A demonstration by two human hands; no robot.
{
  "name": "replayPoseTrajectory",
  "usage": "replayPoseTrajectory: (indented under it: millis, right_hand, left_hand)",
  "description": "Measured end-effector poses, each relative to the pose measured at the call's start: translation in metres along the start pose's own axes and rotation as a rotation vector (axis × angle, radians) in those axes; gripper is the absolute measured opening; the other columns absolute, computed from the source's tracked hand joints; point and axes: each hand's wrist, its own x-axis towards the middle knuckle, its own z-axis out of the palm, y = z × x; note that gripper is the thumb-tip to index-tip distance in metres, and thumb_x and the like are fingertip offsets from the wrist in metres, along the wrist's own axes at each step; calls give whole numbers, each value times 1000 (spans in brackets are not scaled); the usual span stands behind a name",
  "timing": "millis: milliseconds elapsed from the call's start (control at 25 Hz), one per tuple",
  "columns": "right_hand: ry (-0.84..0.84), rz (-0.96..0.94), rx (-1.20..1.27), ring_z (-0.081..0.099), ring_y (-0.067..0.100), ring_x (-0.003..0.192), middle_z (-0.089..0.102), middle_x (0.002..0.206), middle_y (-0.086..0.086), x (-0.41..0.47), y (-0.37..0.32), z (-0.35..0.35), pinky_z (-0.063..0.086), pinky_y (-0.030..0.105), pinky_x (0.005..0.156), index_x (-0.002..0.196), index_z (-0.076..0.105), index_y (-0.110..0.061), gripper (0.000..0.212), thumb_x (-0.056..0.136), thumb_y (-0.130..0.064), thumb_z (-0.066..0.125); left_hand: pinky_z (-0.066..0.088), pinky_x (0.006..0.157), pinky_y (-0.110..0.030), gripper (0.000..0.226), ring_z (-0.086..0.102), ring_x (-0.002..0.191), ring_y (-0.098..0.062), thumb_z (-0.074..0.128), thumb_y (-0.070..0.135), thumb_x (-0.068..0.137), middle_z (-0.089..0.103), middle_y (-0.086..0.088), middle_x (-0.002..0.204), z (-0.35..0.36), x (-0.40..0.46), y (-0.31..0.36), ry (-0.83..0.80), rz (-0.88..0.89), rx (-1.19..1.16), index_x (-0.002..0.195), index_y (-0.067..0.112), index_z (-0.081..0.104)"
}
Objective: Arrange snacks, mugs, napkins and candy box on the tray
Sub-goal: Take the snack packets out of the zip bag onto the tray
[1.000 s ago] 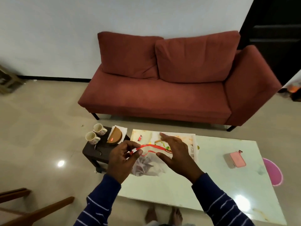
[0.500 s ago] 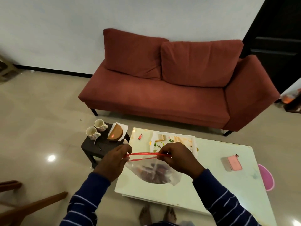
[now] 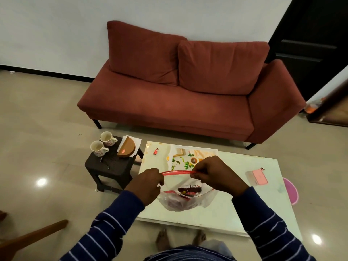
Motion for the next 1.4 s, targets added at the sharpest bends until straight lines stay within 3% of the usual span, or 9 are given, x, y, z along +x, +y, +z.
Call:
replayPoseTrajectory:
  millis: [240,360,480,560,640,920,1160,1280,1400]
  right_hand:
    - [276,77,-188,55,7,82,71,97,-8,-14,9,-11,43,22,70,104,74,-23,15,91,-29,68]
    - [496,-85,-120,48,1,81,60,90,-14,-34,9,-5,39,14,70,98,68,-24,12,87,-20,72]
    - [134,-108,-5,62,8,92,70,101,-5,-36,16,11,53,27,80,108,71,-23,17,93,-22,65]
    - [-168,7,-169,58,22,116,64,126,5,-22,31,30,50,37,96,130,61,-19,35,96,-23,61]
    - [-291,41,-265,54,28,124,57,136,9,-6,47,52,47,40,102,139,50,-16,46,95,-21,61]
    - [-275,-38,-518,61,37,101,62,112,16,7,108,99,46,39,73,117,61,-16,23,96,-12,51]
    - [-270,-105,-490,63,29,94,65,109,10,2,124,109,55,39,82,100,68,-11,14,93,-21,61]
    - [-210,-50,-428,67,27,91,67,99,10,0,119,110,57,38,80,103,65,-8,15,95,-19,60]
    - [-155,-100,-399,62,29,103,61,119,13,-9,107,106,51,37,83,121,61,-7,27,96,-16,57]
  left_hand:
    - [43,87,-16,50,56,104,-9,70,12,84,56,4,117,6,13,46,240,-64,-232,131,20,57]
    - [48,93,-22,56,56,109,-13,71,9,83,56,2,120,11,20,74,254,-48,-284,135,18,55]
    - [41,95,-16,55,56,110,-13,71,10,83,56,2,117,17,20,97,267,-9,-324,136,16,54]
    - [39,91,-10,54,54,105,-8,66,6,83,54,6,110,22,18,111,271,13,-341,136,17,55]
    - [39,84,-5,54,51,96,-3,63,4,80,49,11,100,24,11,125,284,38,-348,132,18,59]
    - [39,67,7,46,57,75,-1,79,1,69,49,25,82,25,-1,146,388,-10,-470,113,15,72]
    - [41,67,5,42,58,76,-1,77,5,69,60,14,85,35,-6,157,378,13,-473,110,17,74]
    - [38,68,5,41,57,78,1,79,3,71,60,14,90,38,-1,159,406,-26,-481,109,17,74]
    - [41,75,1,39,58,87,-2,75,4,76,60,11,96,45,5,155,367,-100,-480,113,17,71]
